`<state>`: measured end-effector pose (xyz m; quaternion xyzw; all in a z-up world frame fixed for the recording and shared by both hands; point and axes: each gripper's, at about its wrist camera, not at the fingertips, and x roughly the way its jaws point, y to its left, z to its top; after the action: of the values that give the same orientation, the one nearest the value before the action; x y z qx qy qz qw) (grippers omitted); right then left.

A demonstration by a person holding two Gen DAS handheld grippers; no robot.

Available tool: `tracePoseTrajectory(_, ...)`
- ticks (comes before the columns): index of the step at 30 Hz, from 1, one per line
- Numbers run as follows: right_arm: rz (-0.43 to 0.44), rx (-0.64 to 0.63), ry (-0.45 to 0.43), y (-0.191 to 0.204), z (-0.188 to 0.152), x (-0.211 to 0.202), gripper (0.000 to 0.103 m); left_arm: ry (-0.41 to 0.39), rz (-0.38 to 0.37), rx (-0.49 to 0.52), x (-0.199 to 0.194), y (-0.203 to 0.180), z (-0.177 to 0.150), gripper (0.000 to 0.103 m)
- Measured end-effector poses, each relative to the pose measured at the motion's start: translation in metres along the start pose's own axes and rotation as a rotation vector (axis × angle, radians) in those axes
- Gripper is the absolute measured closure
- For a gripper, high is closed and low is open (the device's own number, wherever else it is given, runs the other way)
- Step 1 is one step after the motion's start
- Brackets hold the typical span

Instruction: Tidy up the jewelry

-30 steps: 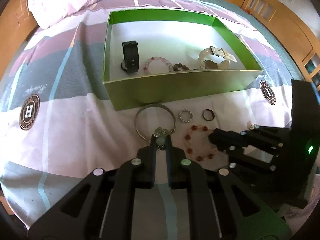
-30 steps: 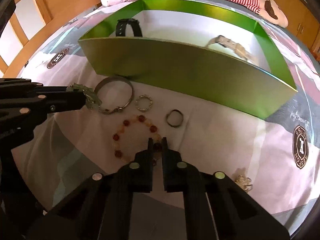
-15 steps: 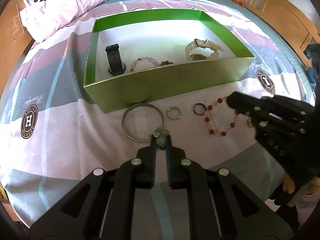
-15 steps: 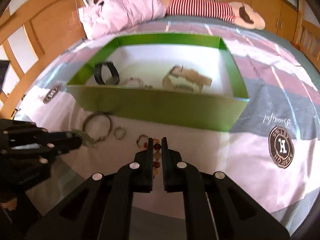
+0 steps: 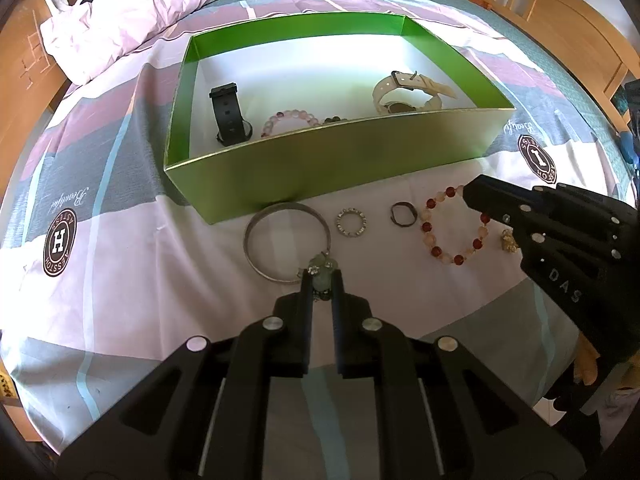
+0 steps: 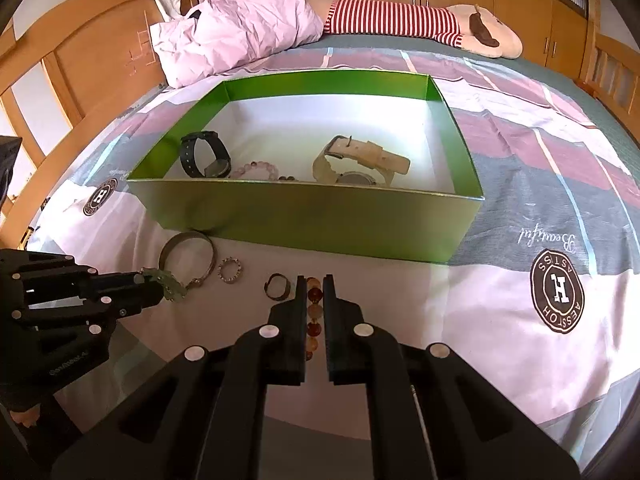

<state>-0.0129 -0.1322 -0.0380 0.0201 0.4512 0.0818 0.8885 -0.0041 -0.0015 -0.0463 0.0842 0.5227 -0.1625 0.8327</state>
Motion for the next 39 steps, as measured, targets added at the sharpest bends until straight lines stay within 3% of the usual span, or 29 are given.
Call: tracePoseTrajectory(39, -0.001, -0.010, -0.008, 0.0021, -0.0013, -0.0022, 0.096, 0.000, 0.011, 0.010, 0.0004, -0.0042, -0.0014, 0.094)
